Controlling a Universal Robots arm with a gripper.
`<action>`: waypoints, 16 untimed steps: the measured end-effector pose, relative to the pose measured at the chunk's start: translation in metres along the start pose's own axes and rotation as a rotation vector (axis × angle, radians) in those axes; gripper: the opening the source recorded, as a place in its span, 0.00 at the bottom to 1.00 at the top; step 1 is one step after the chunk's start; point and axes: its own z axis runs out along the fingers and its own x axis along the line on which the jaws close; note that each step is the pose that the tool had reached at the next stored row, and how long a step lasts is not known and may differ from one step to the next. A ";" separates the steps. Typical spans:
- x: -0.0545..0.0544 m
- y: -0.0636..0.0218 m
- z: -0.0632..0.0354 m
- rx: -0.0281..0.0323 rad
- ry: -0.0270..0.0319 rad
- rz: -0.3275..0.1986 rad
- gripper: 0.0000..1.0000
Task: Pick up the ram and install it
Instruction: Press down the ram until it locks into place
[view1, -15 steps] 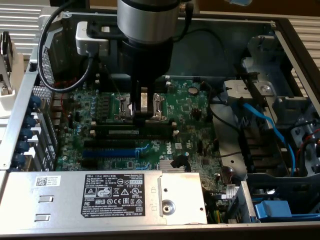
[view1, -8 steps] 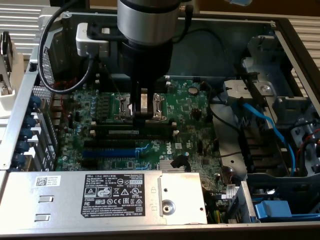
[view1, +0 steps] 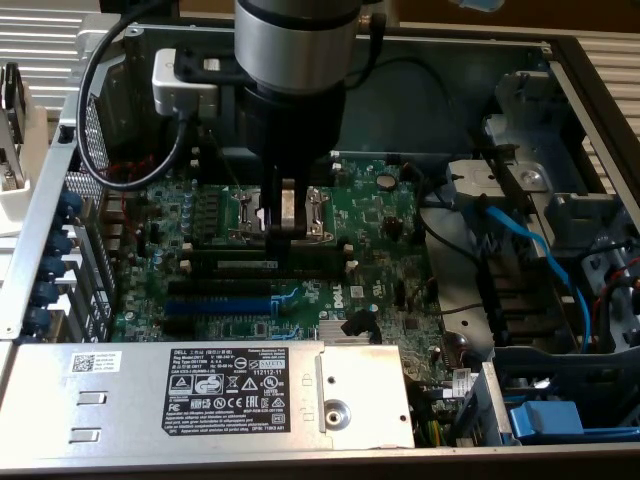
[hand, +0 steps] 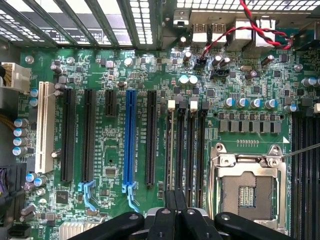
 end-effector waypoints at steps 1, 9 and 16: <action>0.000 0.0000 0.0002 0.0000 -0.0002 0.000 0.10; 0.000 -0.0001 0.0015 0.0000 -0.0017 0.000 0.10; 0.000 -0.0001 0.0025 -0.0001 -0.0028 0.000 0.10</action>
